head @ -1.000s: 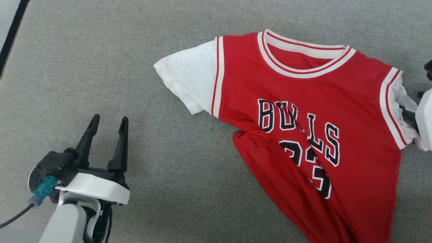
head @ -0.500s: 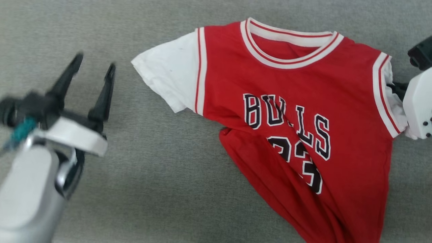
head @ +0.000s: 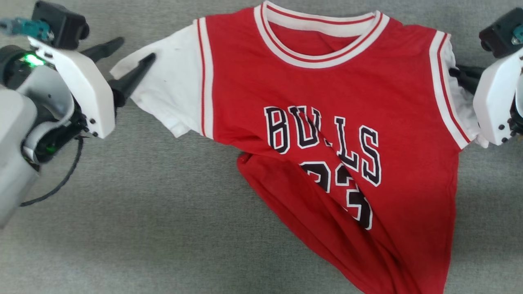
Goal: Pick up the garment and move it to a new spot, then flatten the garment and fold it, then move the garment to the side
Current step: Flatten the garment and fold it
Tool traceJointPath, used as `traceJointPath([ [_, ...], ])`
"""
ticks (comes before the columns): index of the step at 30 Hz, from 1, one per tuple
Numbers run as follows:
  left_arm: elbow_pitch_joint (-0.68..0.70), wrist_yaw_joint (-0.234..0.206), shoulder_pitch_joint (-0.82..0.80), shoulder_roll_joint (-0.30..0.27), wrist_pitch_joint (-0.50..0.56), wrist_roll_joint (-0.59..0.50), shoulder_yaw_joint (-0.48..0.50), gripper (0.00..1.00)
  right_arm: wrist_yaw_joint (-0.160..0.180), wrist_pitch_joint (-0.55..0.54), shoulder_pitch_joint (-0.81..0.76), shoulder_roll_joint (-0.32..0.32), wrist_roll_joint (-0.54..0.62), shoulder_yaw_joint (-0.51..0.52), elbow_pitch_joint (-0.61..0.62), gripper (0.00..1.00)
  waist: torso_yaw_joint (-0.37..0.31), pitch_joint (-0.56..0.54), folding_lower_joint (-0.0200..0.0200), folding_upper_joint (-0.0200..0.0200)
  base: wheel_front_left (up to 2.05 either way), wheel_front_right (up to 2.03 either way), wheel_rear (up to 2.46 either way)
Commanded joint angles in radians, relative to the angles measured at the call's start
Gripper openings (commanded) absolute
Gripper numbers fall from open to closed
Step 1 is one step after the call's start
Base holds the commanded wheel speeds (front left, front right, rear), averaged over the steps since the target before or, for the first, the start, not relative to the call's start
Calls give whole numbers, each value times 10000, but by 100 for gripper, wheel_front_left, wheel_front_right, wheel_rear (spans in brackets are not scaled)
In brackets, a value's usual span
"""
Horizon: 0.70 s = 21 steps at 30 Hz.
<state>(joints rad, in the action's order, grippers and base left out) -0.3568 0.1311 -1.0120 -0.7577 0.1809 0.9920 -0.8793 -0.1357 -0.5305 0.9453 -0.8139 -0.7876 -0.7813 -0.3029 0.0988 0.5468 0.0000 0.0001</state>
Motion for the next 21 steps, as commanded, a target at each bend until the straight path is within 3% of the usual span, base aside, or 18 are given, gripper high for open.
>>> traceJointPath([
  [1,-63,-22,-458,-252,451,573,-617,100,90,-125,-235,167,174,-389,-343,0,-165,149,0,-1,0,0,0],
  [5,-292,-22,-1220,-682,1111,1320,-1741,100,90,-106,-155,229,191,-565,-289,0,-273,217,0,-1,0,0,0],
  [14,-804,-20,-1823,-614,1447,2436,-3493,100,82,-68,-31,315,112,-815,-180,0,-352,266,0,-1,0,0,0],
  [15,-720,-18,-1839,-593,1491,2538,-3626,89,76,-50,-23,329,90,-831,-181,0,-358,252,0,-1,0,0,0],
  [17,-563,0,-1880,-598,1510,2685,-3811,0,74,34,-7,358,73,-832,-167,0,-362,224,0,-1,0,0,0],
  [21,-587,5,-2029,-655,1130,2823,-3939,0,73,403,58,434,-25,-649,-134,0,-375,125,0,-1,0,0,0],
])
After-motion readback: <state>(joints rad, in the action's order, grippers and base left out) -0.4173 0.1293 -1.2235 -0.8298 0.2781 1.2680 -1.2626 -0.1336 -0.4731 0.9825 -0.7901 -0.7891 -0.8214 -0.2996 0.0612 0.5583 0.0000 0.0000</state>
